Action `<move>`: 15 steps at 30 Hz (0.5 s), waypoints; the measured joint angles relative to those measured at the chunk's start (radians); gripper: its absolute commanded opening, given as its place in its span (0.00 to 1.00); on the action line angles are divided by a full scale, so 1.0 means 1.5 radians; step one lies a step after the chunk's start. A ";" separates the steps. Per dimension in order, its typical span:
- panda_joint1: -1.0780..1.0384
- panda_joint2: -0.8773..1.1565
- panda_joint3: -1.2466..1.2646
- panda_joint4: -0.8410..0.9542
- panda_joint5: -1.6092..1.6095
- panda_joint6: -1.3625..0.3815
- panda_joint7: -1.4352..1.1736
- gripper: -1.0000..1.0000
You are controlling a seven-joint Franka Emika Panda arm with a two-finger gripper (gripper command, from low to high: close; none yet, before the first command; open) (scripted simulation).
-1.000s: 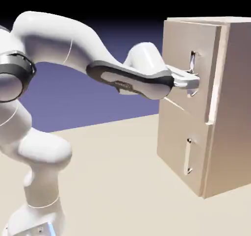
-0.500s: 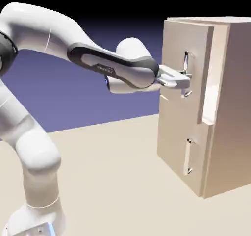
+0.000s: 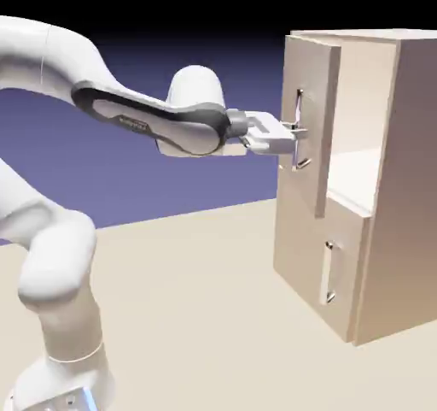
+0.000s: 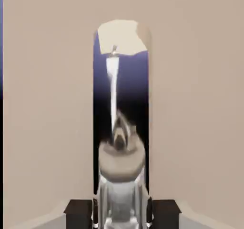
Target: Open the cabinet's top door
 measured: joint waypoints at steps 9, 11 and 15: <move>-0.113 -0.134 0.117 -0.062 0.261 0.039 -0.148 0.00; -0.129 -0.161 0.134 -0.074 0.319 0.047 -0.186 0.00; -0.141 -0.205 0.156 -0.100 0.435 0.048 -0.272 0.00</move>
